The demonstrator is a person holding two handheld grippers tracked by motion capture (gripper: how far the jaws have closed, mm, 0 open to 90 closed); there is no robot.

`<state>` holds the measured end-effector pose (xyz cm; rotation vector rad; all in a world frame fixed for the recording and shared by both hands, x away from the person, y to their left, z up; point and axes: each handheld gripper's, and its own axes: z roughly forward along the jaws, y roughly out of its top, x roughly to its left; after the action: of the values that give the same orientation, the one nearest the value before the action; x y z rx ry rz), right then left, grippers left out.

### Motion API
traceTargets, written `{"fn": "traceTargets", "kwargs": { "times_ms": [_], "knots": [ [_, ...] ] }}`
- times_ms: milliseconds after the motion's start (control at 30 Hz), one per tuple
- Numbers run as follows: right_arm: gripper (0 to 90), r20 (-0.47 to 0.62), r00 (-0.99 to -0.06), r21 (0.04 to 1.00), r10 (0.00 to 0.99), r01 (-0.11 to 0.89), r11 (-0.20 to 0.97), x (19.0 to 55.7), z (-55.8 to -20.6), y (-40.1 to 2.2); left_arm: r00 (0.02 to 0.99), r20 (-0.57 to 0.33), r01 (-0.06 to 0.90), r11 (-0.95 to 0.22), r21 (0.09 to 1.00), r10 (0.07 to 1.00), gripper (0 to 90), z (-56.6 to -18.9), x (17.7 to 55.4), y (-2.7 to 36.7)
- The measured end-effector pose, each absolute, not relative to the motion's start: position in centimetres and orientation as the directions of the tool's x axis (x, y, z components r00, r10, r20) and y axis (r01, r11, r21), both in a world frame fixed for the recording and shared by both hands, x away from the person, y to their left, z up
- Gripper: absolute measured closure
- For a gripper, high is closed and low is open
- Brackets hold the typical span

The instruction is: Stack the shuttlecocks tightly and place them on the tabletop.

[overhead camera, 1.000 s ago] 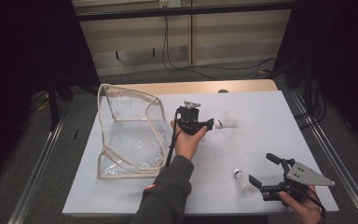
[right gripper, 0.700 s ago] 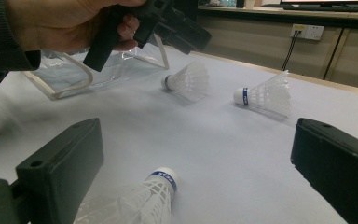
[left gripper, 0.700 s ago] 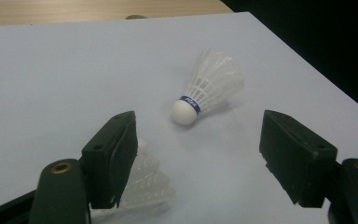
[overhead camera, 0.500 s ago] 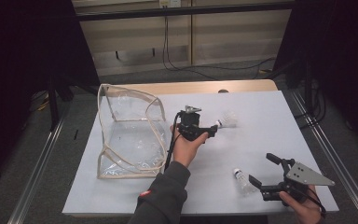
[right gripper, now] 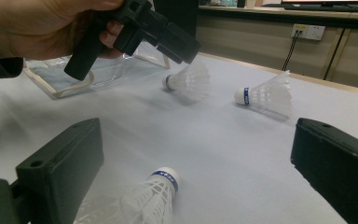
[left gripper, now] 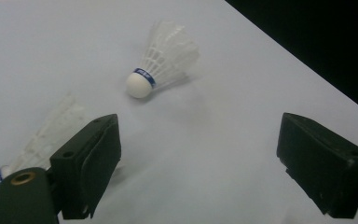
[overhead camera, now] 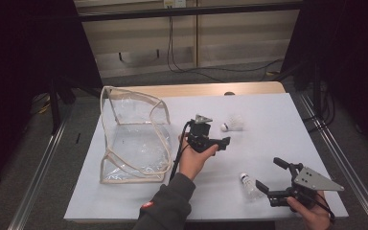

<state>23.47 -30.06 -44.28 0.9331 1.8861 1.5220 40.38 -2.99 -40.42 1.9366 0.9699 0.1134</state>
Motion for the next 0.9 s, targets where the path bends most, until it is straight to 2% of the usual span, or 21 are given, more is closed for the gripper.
{"fn": "traceTargets", "kwargs": {
  "times_ms": [700, 900],
  "knots": [
    [1.7, 0.006, -0.614, 0.976, 0.789, 0.176, 0.13, 23.5, -44.2, -30.0, 0.747, -0.326, 0.569, -0.304, 0.764, 0.579, 9.5, -41.3, 36.8, -2.6],
    [1.7, 0.006, -0.615, 0.975, 0.788, 0.177, 0.131, 23.6, -44.3, -29.9, 0.78, -0.285, 0.531, -0.347, 0.773, 0.557, 6.3, -41.1, 35.7, -2.3]
  ]
}}
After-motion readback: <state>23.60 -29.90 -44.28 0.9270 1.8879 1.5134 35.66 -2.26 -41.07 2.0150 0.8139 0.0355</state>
